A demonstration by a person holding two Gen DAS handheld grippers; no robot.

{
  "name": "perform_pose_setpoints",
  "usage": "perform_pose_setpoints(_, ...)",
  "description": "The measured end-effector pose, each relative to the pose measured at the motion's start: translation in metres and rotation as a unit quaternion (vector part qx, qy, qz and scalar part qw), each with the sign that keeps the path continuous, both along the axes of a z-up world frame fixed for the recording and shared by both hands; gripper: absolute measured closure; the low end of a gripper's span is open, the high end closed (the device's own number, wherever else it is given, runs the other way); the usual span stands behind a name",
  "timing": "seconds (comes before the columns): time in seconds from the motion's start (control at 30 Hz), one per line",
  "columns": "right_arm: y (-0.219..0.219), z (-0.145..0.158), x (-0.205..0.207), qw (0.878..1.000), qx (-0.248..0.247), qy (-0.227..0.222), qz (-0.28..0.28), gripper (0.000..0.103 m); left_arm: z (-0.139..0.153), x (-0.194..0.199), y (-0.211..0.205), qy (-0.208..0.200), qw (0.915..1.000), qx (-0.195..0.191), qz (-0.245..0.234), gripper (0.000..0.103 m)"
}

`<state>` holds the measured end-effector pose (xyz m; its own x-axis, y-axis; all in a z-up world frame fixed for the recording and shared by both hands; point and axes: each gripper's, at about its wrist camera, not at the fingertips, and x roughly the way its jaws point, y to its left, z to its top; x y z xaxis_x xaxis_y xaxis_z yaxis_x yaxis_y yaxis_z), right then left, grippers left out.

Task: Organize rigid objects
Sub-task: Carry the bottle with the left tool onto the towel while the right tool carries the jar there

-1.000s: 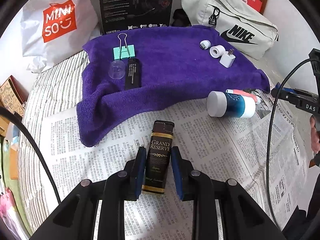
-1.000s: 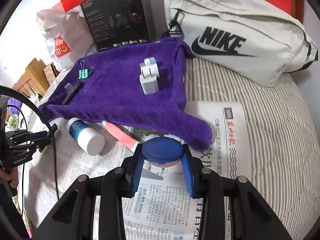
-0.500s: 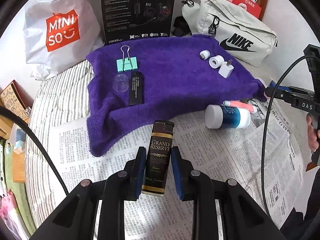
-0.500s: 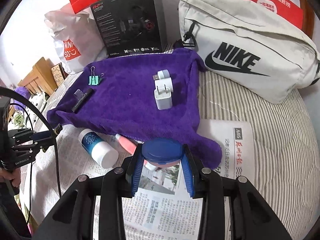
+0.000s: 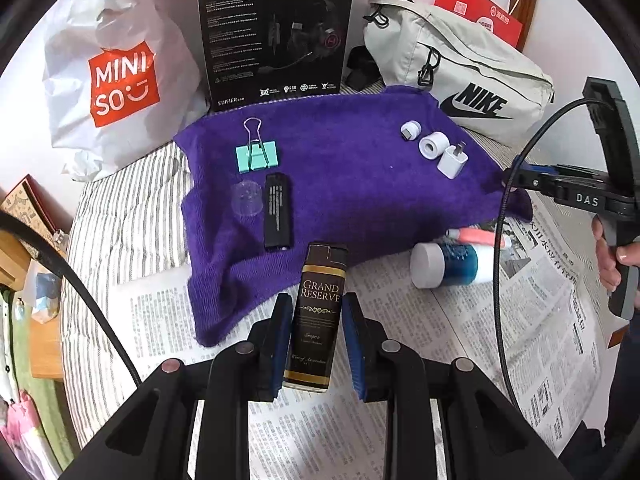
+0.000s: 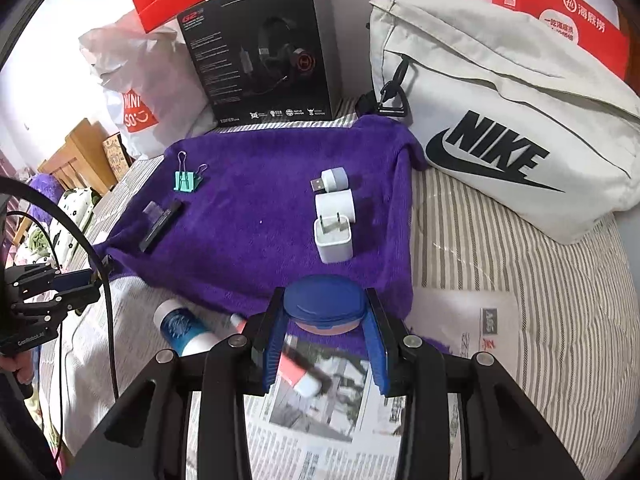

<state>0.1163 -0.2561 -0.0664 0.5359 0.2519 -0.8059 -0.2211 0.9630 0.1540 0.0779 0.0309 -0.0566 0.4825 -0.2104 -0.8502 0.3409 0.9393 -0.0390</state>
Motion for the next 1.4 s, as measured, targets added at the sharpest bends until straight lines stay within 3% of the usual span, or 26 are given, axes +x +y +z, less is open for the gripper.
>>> perform_pose_setpoints(0.77,0.017,-0.037,0.054,0.998,-0.022,0.059,0.016,0.067,-0.009,0.075,-0.016,0.017,0.9996,-0.01,-0.022,0.078)
perform_pose_setpoints(1.4,0.022,-0.04,0.055,0.997,-0.045,0.053,0.037,0.067,-0.03,0.108,-0.025,0.048,0.9985,-0.002,-0.025,0.087)
